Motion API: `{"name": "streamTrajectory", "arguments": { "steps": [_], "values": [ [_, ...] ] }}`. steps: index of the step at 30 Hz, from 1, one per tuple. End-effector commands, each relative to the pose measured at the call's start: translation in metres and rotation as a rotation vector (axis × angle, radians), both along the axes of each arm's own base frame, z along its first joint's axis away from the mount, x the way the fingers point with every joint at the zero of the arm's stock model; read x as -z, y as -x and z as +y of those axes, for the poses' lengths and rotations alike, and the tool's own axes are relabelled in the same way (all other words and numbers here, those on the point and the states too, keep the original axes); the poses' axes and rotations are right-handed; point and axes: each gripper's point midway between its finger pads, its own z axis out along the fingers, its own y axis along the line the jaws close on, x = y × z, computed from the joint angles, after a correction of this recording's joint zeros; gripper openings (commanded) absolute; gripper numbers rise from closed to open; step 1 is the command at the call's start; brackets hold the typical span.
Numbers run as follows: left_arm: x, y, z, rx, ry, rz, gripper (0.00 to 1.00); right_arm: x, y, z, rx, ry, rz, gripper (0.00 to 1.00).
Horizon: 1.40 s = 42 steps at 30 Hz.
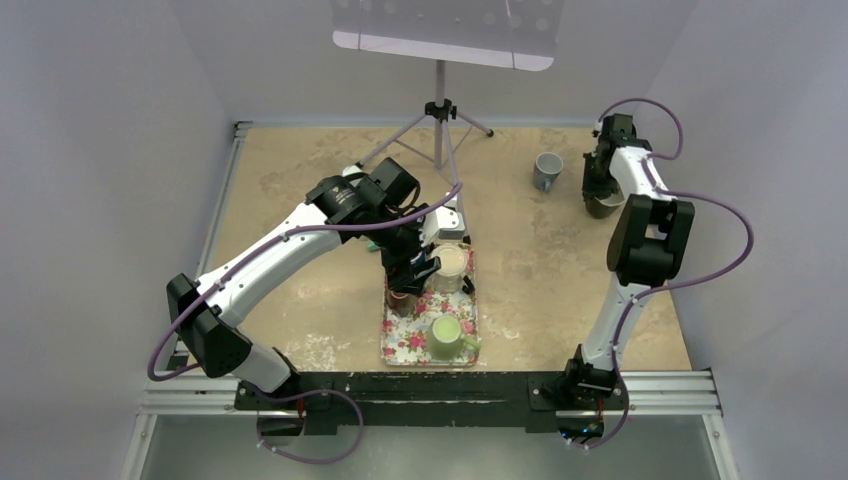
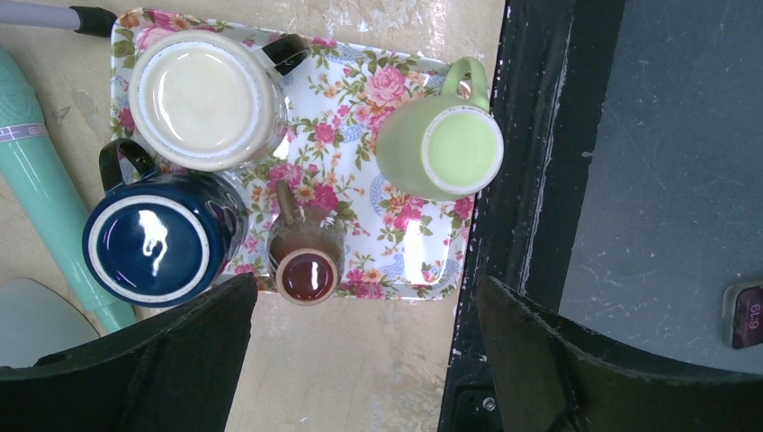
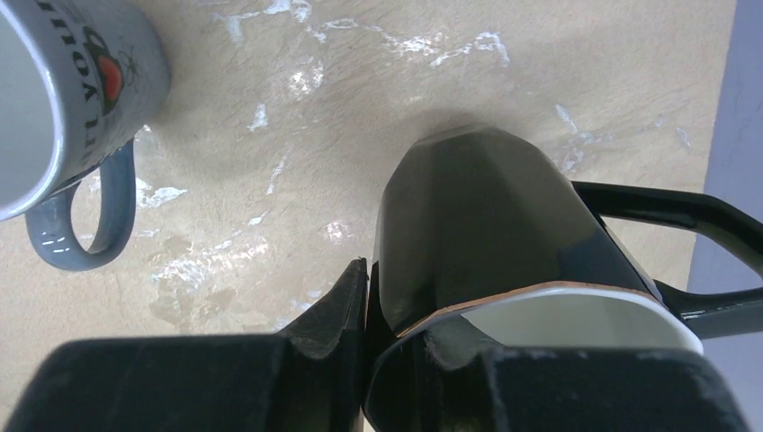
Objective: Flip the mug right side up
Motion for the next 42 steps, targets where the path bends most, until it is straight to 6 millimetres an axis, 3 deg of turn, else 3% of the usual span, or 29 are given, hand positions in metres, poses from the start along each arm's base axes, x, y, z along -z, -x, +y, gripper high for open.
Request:
{"name": "streamTrajectory", "arguments": {
  "steps": [1,8,14,19,26,31,32,35,39,42],
  "values": [
    [-0.014,-0.003,0.0,0.015,0.037,-0.04,0.95,-0.026,-0.026,0.003,-0.076,-0.005,-0.105,0.03],
    [-0.011,-0.003,-0.002,0.015,0.03,-0.028,0.95,-0.047,-0.079,0.012,-0.096,-0.081,-0.222,0.0],
    [-0.008,-0.003,-0.002,0.018,0.024,-0.02,0.95,-0.04,-0.105,0.021,-0.046,-0.167,-0.252,0.0],
    [-0.007,-0.002,-0.005,0.03,0.03,-0.011,0.95,-0.051,-0.11,0.023,-0.049,-0.177,-0.261,0.3],
    [-0.012,-0.002,-0.012,0.049,0.056,0.001,0.97,-0.123,-0.111,0.011,-0.03,-0.095,-0.406,0.51],
    [-0.018,0.0,-0.024,0.072,0.091,0.02,0.97,-0.173,-0.096,0.012,-0.044,-0.065,-0.482,0.54],
    [-0.017,0.0,-0.03,0.078,0.098,0.026,0.97,-0.187,-0.088,0.01,-0.034,-0.047,-0.5,0.54],
    [-0.015,0.004,-0.044,0.11,0.087,0.024,0.97,-0.204,-0.063,0.012,-0.023,-0.029,-0.527,0.55],
    [-0.005,0.025,-0.069,0.227,0.061,-0.004,0.97,-0.213,-0.021,0.021,-0.008,-0.046,-0.546,0.55],
    [0.012,0.052,-0.087,0.354,0.01,-0.043,0.94,-0.205,0.01,0.039,-0.027,-0.112,-0.562,0.55]
  ]
}}
